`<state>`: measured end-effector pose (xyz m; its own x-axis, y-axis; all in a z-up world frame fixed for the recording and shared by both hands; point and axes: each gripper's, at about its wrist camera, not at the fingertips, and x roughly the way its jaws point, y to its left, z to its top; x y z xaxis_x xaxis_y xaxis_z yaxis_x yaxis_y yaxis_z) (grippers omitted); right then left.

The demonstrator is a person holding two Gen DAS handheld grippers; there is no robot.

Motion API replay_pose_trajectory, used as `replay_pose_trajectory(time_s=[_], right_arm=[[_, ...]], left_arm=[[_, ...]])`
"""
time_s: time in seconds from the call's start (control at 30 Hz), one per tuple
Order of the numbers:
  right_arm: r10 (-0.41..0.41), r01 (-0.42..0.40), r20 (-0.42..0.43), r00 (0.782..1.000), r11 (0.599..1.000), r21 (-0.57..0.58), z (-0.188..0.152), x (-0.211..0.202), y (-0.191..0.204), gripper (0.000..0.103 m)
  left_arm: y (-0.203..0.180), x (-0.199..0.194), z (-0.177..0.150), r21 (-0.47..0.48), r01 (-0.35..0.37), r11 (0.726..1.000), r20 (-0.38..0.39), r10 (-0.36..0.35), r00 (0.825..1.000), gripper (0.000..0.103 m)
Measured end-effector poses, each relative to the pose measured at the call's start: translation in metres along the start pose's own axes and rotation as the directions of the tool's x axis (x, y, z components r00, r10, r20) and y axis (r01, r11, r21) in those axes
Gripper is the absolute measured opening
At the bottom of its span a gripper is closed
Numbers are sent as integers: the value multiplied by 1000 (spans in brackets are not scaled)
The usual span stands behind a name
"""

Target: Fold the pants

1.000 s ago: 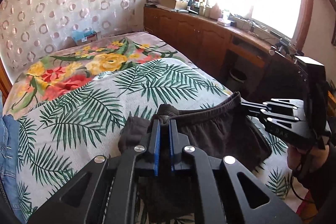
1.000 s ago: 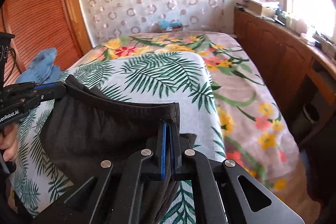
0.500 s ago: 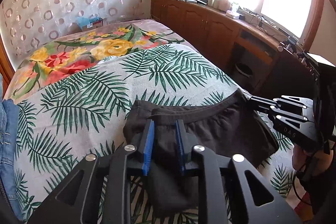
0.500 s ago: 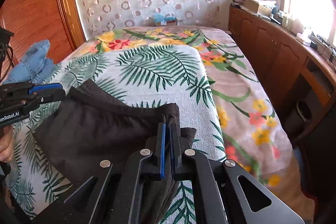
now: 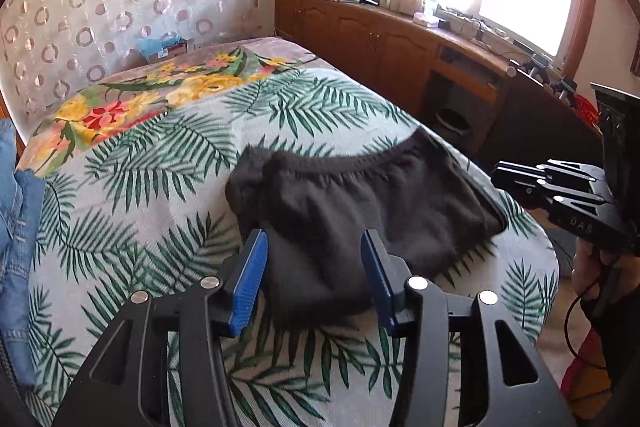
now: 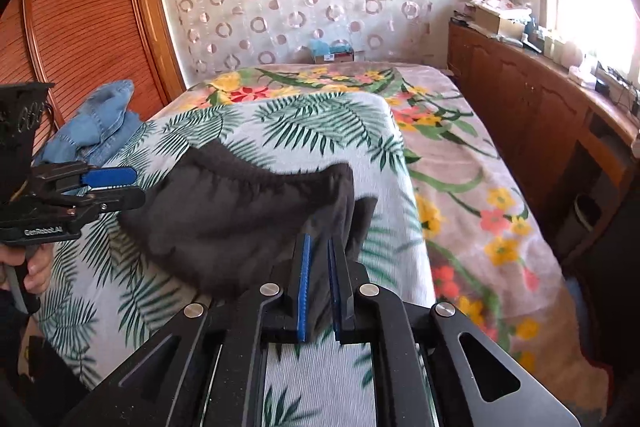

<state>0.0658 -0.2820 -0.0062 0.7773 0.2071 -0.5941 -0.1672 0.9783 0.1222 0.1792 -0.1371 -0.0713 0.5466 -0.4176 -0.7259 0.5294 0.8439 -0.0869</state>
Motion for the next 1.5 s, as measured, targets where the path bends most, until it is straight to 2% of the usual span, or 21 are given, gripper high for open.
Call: replay_pose_trajectory(time_s=[0.13,0.2,0.23,0.6,0.67,0.7,0.83,0.93,1.0,1.1,1.27,1.5], right_arm=[[-9,9,1,1000,1000,-4,-13,-11,3,14],[-4,4,0,1000,1000,-7,-17,-15,5,27],[-1,1,-6,1000,1000,-9,-18,-16,6,29],[-2,-4,-88,996,997,-73,-26,-3,11,29],[0,-8,-90,996,997,-79,-25,-2,8,25],[5,-12,-91,996,996,-84,-26,-2,9,14],[24,-31,-81,996,996,-86,-28,-5,7,5],[19,-23,-54,998,996,-82,-27,-10,3,3],[-30,27,-36,999,995,-91,-27,-14,1,3],[-52,47,-53,997,995,-88,-31,-12,-3,3],[-42,36,-71,997,996,-84,-32,-7,-2,3],[-21,17,-56,998,998,-61,-27,-21,-5,4]], left_arm=[[-1,5,-15,12,-2,1000,-31,3,1000,50],[-2,8,-20,22,-15,1000,-40,16,999,50],[-2,10,-22,23,-21,1000,-45,22,999,50],[1,21,-27,14,-34,999,-66,35,997,50],[2,22,-27,16,-36,999,-66,37,997,50],[2,23,-27,17,-38,999,-64,39,997,50],[1,23,-28,21,-42,999,-57,44,997,50],[2,24,-29,23,-42,999,-51,43,998,50],[3,24,-29,14,-36,999,-52,36,998,50],[4,24,-30,10,-27,1000,-50,27,998,50],[7,23,-30,-3,-16,1000,-51,15,999,50],[6,14,-27,6,-31,1000,-51,31,998,50]])
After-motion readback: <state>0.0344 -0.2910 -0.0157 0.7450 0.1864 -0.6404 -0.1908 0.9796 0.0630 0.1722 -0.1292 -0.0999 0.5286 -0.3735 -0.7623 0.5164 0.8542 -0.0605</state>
